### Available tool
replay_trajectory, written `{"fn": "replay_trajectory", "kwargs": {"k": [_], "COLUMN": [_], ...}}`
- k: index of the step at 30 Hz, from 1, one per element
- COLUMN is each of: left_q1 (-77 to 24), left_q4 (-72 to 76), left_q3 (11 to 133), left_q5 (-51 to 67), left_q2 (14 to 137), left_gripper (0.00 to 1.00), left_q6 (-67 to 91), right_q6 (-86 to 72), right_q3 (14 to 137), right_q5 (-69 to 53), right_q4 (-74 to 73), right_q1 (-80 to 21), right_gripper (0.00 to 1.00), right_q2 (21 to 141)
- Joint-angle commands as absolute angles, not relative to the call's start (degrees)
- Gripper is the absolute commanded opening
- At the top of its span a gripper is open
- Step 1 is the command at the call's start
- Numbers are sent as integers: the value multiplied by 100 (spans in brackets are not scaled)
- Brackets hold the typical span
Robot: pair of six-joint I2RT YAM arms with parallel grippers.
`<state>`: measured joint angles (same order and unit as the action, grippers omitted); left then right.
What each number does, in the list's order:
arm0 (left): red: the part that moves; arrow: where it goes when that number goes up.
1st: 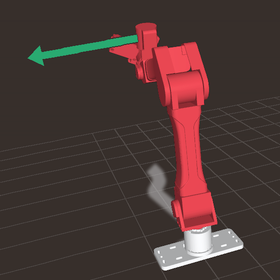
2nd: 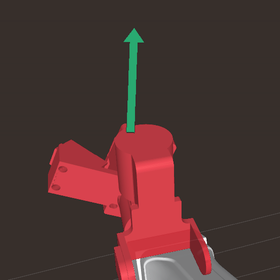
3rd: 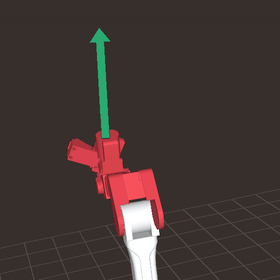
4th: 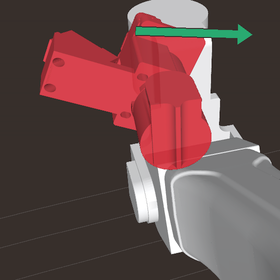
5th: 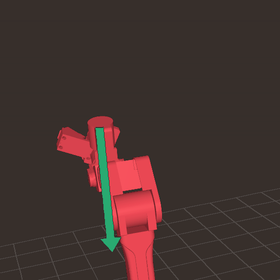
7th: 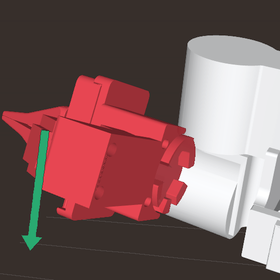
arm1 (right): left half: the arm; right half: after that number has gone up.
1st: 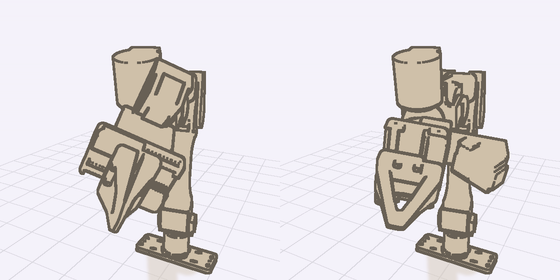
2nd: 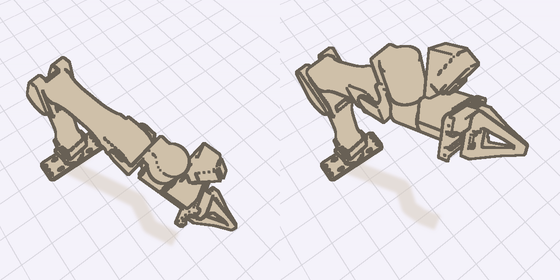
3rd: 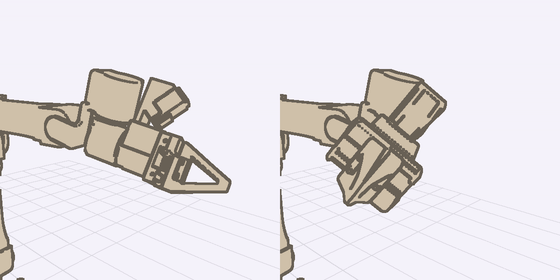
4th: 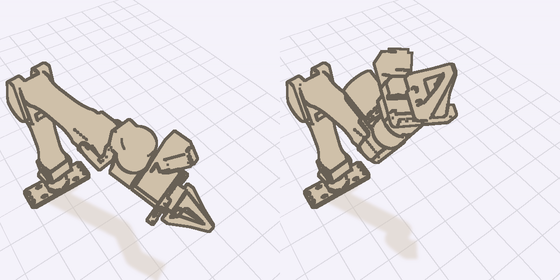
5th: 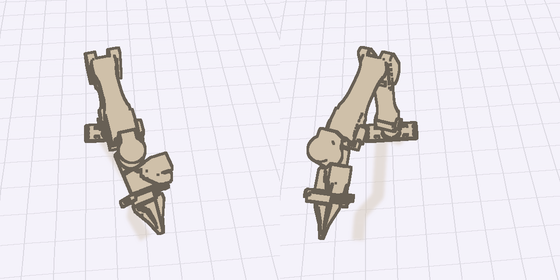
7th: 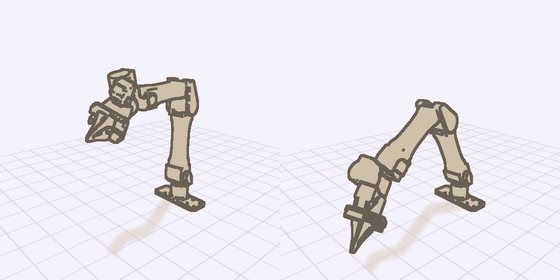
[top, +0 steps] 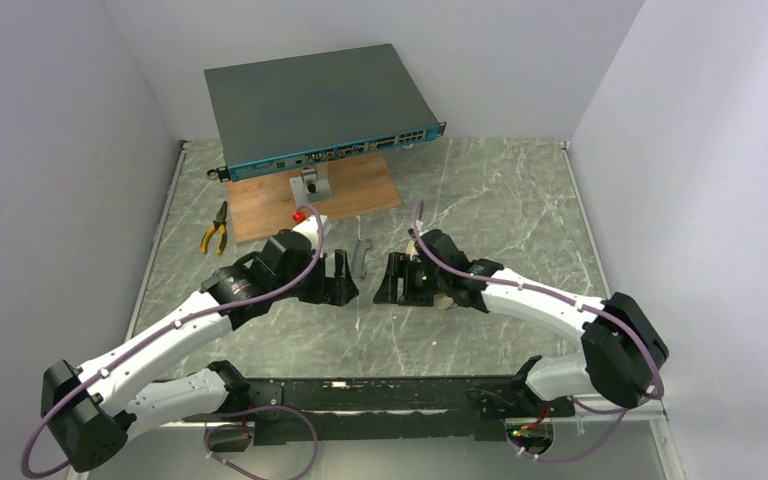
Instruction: Open the umbrella
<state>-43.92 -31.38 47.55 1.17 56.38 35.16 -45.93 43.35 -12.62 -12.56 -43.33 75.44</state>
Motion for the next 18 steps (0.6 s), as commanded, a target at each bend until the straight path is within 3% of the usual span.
{"fn": "replay_trajectory", "kwargs": {"k": [1,6,11,18], "left_q1": [-4400,-4395,-4399,-4416], "left_q4": [-3166,-3148,-2823,-1950], "left_q3": [4839,4822,4770,5009], "left_q5": [-133,-204,-149,188], "left_q2": [5587,5612,5707,6451], "left_gripper": [94,94,93,97], "left_q6": [3527,3549,3694,4247], "right_q6": [-4794,-4337,-3712,-3462], "right_q3": [4650,5003,5435,5470], "right_q5": [-1519,-1455,-324,465], "right_q4": [-730,-1295,-2336,-3199], "right_q1": [-4746,-4882,-4800,-3768], "right_gripper": [71,79,89,93], "right_q2": [7728,7860,7179,6013]}}
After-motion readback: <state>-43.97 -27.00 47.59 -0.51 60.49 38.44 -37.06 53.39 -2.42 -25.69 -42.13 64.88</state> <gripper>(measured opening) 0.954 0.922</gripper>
